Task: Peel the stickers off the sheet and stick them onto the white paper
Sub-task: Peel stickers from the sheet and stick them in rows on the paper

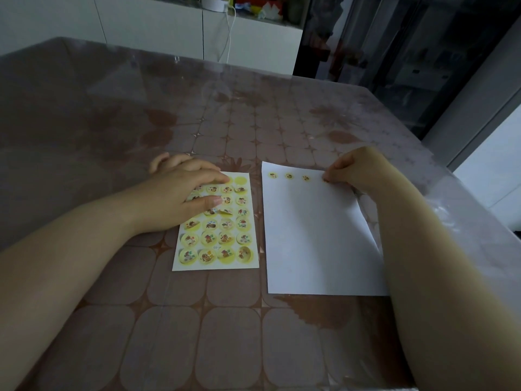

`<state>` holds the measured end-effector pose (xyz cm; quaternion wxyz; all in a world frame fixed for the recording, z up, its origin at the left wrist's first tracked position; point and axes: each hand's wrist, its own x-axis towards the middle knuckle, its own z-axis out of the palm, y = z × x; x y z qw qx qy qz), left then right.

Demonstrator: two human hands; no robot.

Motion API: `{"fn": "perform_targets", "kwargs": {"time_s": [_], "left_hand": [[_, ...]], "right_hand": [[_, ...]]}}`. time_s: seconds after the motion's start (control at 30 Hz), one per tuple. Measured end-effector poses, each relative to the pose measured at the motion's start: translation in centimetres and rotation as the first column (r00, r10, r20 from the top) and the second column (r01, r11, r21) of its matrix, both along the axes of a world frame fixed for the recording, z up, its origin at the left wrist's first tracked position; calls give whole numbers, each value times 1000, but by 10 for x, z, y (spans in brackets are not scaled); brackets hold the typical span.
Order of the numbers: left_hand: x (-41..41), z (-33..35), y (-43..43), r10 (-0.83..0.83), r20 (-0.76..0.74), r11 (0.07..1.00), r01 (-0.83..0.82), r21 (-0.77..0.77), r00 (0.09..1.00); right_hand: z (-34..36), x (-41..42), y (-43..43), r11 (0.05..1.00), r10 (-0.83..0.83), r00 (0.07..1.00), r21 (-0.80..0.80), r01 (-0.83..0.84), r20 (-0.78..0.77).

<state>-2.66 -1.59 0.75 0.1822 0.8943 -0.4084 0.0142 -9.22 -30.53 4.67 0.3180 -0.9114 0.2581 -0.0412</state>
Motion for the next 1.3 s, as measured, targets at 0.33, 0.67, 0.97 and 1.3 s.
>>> {"fn": "perform_targets", "kwargs": {"time_s": [0.33, 0.67, 0.97, 1.3], "left_hand": [[1, 2, -1, -36, 5, 997, 36, -63, 999], [10, 17, 22, -18, -74, 974, 1, -226, 997], [20, 19, 38, 112, -136, 976, -135, -170, 984], [13, 19, 38, 154, -285, 970, -89, 226, 946]], "right_hand": [[-7, 1, -5, 998, -23, 1000, 55, 24, -12], [7, 13, 56, 933, 356, 894, -161, -322, 271], [13, 33, 142, 647, 718, 693, -309, -697, -57], [-22, 41, 161, 791, 610, 778, -168, -588, 149]]}}
